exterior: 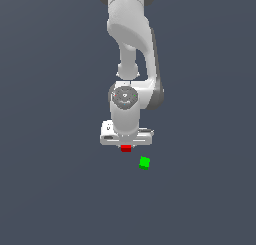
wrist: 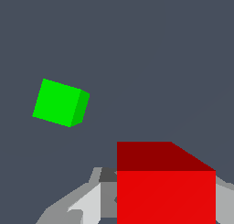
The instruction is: Stack the red cube on top of the green cube.
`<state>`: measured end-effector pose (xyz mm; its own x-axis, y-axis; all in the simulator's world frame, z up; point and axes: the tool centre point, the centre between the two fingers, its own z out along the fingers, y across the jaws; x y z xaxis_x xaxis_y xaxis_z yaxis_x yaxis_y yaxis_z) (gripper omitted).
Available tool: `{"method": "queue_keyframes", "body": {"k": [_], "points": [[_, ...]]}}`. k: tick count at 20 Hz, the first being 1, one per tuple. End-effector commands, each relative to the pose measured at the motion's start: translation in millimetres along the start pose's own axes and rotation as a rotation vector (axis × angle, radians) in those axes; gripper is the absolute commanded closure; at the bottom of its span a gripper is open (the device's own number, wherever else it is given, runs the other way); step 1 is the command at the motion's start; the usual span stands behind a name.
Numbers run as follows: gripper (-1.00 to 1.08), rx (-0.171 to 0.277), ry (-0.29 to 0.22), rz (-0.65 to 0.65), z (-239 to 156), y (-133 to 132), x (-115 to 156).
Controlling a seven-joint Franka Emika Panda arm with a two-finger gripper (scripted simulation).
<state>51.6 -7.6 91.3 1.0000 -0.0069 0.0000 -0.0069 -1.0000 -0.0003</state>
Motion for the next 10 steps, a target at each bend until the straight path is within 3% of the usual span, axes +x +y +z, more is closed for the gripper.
{"method": "queue_keyframes", "body": {"k": [1,10], "points": [[1.08,0.0,0.001,0.0,7,-20,11],[1.08,0.0,0.0,0.0,25,-68,41]]}}
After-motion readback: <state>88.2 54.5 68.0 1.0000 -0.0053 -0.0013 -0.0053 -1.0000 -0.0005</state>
